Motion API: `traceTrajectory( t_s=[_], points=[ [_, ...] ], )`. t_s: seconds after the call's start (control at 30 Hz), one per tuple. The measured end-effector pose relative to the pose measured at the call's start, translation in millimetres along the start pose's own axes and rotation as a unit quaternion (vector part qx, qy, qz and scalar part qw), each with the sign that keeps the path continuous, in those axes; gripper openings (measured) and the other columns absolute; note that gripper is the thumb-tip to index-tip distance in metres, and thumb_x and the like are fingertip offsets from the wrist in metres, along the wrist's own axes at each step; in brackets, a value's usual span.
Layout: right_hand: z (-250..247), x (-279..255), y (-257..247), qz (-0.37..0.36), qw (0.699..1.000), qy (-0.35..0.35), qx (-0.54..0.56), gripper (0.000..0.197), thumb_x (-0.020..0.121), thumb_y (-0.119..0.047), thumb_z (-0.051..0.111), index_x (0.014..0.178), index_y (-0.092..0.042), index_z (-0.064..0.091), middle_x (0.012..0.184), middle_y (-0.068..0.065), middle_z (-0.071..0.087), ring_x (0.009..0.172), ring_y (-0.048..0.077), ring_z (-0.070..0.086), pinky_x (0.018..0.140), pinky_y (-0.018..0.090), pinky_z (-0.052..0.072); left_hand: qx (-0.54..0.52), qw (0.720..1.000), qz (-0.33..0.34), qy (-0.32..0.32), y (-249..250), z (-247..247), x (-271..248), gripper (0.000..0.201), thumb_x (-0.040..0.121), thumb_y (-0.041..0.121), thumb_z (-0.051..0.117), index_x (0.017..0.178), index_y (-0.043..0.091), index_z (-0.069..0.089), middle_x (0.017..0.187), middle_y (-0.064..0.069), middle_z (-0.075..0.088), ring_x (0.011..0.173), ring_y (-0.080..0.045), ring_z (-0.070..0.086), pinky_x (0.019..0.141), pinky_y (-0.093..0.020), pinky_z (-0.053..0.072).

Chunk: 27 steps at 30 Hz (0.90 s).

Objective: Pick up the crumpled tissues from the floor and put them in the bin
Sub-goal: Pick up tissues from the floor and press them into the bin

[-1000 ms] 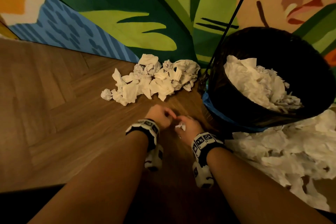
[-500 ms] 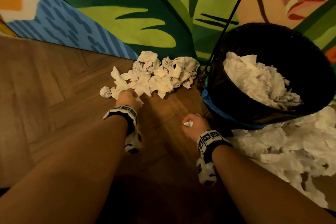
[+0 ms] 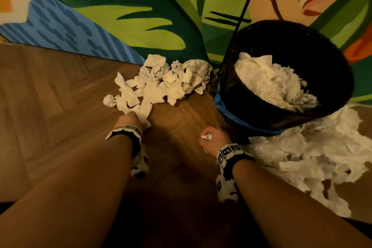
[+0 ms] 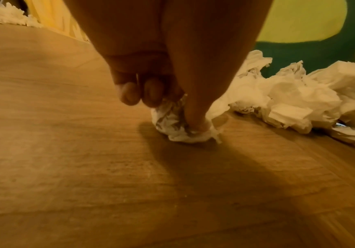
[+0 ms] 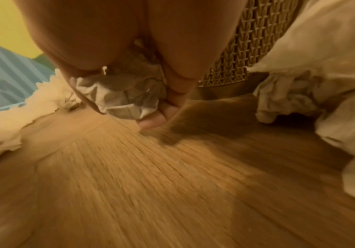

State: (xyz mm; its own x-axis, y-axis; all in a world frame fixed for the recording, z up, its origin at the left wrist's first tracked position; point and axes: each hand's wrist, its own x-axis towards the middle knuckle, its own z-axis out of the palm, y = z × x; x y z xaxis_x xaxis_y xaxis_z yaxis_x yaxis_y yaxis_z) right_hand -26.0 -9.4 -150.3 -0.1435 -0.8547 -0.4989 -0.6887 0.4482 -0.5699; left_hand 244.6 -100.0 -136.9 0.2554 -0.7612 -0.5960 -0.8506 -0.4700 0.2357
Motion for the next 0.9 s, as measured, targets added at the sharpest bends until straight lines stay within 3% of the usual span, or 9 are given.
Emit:
traceTrajectory(
  t_s=[0.2, 0.3, 0.37, 0.47, 0.53, 0.6, 0.7, 0.8, 0.9],
  points=[
    [0.9, -2.4, -3.0, -0.01, 1.0, 0.005, 0.011, 0.012, 0.08, -0.024, 0.072, 0.077, -0.028, 0.061, 0.095, -0.001, 0.061, 0.073, 0.008, 0.058, 0.05, 0.017, 0.039, 0.001, 0.995, 0.038, 0.098, -0.4, 15.1, -3.0, 0.028, 0.09, 0.043, 0.061, 0.104, 0.019, 0.06, 0.128, -0.014, 0.044, 0.12, -0.037, 0.042, 0.099, -0.049, 0.044],
    [-0.3, -1.9, -4.8, -0.016, 1.0, 0.006, 0.014, 0.015, 0.08, -0.024, 0.072, 0.074, -0.03, 0.059, 0.095, -0.002, 0.058, 0.075, 0.01, 0.057, 0.052, 0.017, 0.038, -0.138, 0.975, 0.082, 0.153, 2.2, 26.0, -9.2, 0.007, 0.093, 0.02, 0.054, 0.089, 0.016, 0.051, 0.098, -0.008, 0.057, 0.095, -0.032, 0.057, 0.078, -0.039, 0.048],
    [-0.2, -1.4, -7.6, -0.023, 0.999, 0.01, 0.022, 0.016, 0.08, -0.024, 0.072, 0.073, -0.031, 0.058, 0.096, -0.003, 0.056, 0.076, 0.009, 0.055, 0.052, 0.017, 0.038, -0.212, 0.959, 0.079, 0.171, 4.0, 31.5, -18.2, 0.013, 0.091, 0.013, 0.051, 0.082, 0.021, 0.045, 0.078, 0.0, 0.055, 0.076, -0.026, 0.059, 0.063, -0.03, 0.044],
    [1.2, -0.9, -15.0, -0.039, 0.999, 0.02, 0.026, 0.017, 0.08, -0.022, 0.071, 0.073, -0.031, 0.058, 0.098, -0.003, 0.055, 0.079, 0.011, 0.056, 0.057, 0.019, 0.041, -0.282, 0.945, 0.074, 0.147, 9.1, 39.4, -31.6, 0.011, 0.091, 0.016, 0.053, 0.099, 0.024, 0.051, 0.085, 0.004, 0.061, 0.07, -0.017, 0.062, 0.061, -0.027, 0.051],
    [2.1, -0.5, -21.8, -0.052, 0.998, 0.028, 0.027, 0.016, 0.08, -0.022, 0.072, 0.075, -0.03, 0.06, 0.099, -0.002, 0.056, 0.085, 0.015, 0.058, 0.064, 0.021, 0.041, -0.284, 0.949, 0.086, 0.108, 15.5, 45.2, -36.1, 0.017, 0.092, 0.022, 0.059, 0.109, 0.024, 0.056, 0.093, 0.005, 0.063, 0.078, -0.014, 0.064, 0.069, -0.03, 0.055],
    [1.1, -1.5, -30.0, -0.064, 0.997, 0.032, 0.021, 0.013, 0.08, -0.022, 0.072, 0.076, -0.03, 0.062, 0.099, -0.001, 0.057, 0.086, 0.015, 0.058, 0.067, 0.021, 0.04, -0.254, 0.957, 0.113, 0.084, 23.5, 46.5, -36.8, 0.011, 0.094, 0.034, 0.058, 0.099, 0.026, 0.064, 0.087, 0.007, 0.065, 0.081, -0.012, 0.063, 0.072, -0.029, 0.05],
    [-6.2, -7.5, -46.9, -0.097, 0.994, 0.037, 0.034, 0.01, 0.08, -0.02, 0.07, 0.084, -0.028, 0.069, 0.094, -0.006, 0.059, 0.086, 0.015, 0.062, 0.066, 0.018, 0.044, -0.27, 0.95, 0.136, 0.085, 36.5, 37.3, -38.5, 0.028, 0.094, 0.046, 0.055, 0.081, 0.025, 0.067, 0.074, 0.006, 0.068, 0.074, -0.011, 0.065, 0.069, -0.028, 0.05],
    [-22.9, -20.0, -76.5, -0.192, 0.981, 0.023, 0.019, 0.02, 0.084, -0.02, 0.066, 0.102, -0.03, 0.069, 0.105, -0.007, 0.061, 0.093, 0.012, 0.061, 0.078, 0.02, 0.05, -0.311, 0.932, 0.156, 0.1, 51.7, 13.2, -43.8, 0.031, 0.094, 0.051, 0.053, 0.082, 0.026, 0.069, 0.072, 0.006, 0.071, 0.072, -0.012, 0.067, 0.066, -0.028, 0.051],
    [-45.4, -39.8, -115.3, -0.287, 0.958, 0.022, -0.006, 0.022, 0.09, -0.026, 0.063, 0.111, -0.031, 0.066, 0.118, -0.006, 0.057, 0.107, 0.012, 0.055, 0.095, 0.025, 0.042, -0.328, 0.917, 0.196, 0.114, 68.3, -18.8, -56.0, 0.03, 0.091, 0.05, 0.059, 0.096, 0.023, 0.074, 0.087, 0.002, 0.073, 0.078, -0.018, 0.068, 0.067, -0.032, 0.056]
  ],
)
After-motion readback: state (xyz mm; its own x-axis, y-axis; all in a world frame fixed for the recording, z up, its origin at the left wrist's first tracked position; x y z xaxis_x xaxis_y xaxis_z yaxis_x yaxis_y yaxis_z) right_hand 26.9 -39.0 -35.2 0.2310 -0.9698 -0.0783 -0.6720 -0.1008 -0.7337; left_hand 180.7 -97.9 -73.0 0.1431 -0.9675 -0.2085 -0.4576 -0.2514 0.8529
